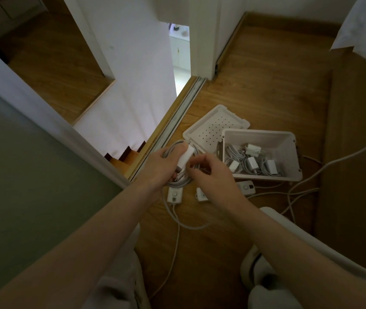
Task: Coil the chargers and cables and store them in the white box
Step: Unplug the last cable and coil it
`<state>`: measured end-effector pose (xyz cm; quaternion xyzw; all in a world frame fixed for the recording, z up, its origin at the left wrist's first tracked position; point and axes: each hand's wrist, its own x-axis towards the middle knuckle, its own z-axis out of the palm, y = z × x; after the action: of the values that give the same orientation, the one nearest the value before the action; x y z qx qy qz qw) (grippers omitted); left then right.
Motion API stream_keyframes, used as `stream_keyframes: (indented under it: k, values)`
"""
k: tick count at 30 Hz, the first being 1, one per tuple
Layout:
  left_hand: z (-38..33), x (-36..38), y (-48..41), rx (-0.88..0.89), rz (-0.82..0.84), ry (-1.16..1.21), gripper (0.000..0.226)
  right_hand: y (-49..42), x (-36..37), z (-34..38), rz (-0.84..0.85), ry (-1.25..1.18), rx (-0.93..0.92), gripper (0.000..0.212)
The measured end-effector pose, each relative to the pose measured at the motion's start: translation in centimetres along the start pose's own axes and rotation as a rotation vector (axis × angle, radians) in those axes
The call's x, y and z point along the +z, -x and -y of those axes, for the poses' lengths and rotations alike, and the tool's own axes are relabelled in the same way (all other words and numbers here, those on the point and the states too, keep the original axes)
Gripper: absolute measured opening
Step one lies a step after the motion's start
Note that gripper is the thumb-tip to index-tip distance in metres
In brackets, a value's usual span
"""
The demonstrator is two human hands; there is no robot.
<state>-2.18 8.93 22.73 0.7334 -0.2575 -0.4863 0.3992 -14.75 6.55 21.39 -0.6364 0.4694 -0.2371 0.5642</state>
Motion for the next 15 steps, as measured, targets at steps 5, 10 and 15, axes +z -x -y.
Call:
stream_keyframes:
  k: [5, 10, 15]
  values:
    - [-0.4, 0.0, 0.3, -0.037, -0.008, 0.093, 0.034, -1.3, -1.2, -0.3, 0.157, -0.414, 0.447, 0.028]
    - [-0.5, 0.0, 0.4, -0.039, 0.031, 0.095, 0.040, -0.8, -2.6, -0.2, 0.389, -0.617, 0.502, 0.018]
    - [-0.5, -0.2, 0.3, -0.063, 0.085, 0.086, 0.036, -1.3, -2.5, -0.1, 0.340, -0.468, 0.445, 0.016]
